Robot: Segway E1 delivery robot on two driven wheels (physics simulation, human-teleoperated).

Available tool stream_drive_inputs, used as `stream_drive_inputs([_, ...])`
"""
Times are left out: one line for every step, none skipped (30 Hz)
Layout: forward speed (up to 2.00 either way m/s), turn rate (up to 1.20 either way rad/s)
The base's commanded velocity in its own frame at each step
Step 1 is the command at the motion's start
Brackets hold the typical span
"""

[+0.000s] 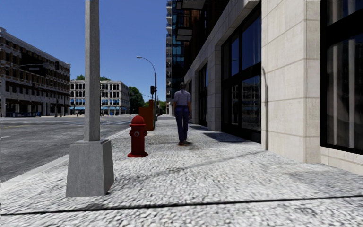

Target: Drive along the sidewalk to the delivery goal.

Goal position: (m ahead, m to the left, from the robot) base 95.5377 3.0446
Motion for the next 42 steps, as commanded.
stream_drive_inputs([2.0,0.0])
stream_drive_inputs([2.0,0.0])
stream_drive_inputs([2.0,0.0])
stream_drive_inputs([2.0,0.0])
stream_drive_inputs([2.0,0.0])
stream_drive_inputs([2.0,0.0])
stream_drive_inputs([2.0,0.0])
stream_drive_inputs([2.0,0.0])
stream_drive_inputs([2.0,0.0])
stream_drive_inputs([2.0,0.0])
stream_drive_inputs([2.0,0.0])
stream_drive_inputs([2.0,0.0])
stream_drive_inputs([2.0,0.0])
stream_drive_inputs([2.0,0.0])
stream_drive_inputs([2.0,0.0])
stream_drive_inputs([2.0,0.0])
stream_drive_inputs([2.0,0.0])
stream_drive_inputs([2.0,0.0])
stream_drive_inputs([2.0,0.0])
stream_drive_inputs([2.0,0.0])
stream_drive_inputs([2.0,0.0])
stream_drive_inputs([2.0,0.0])
stream_drive_inputs([2.0,0.0])
stream_drive_inputs([2.0,0.0])
stream_drive_inputs([2.0,0.0])
stream_drive_inputs([2.0,0.0])
stream_drive_inputs([2.0,0.0])
stream_drive_inputs([2.0,0.0])
stream_drive_inputs([2.0,0.0])
stream_drive_inputs([2.0,0.0])
stream_drive_inputs([2.0,0.0])
stream_drive_inputs([2.0,0.0])
stream_drive_inputs([2.0,0.0])
stream_drive_inputs([2.0,0.0])
stream_drive_inputs([2.0,0.0])
stream_drive_inputs([2.0,0.0])
stream_drive_inputs([2.0,0.0])
stream_drive_inputs([2.0,0.0])
stream_drive_inputs([2.0,0.0])
stream_drive_inputs([2.0,0.0])
stream_drive_inputs([2.0,0.0])
stream_drive_inputs([2.0,0.0])
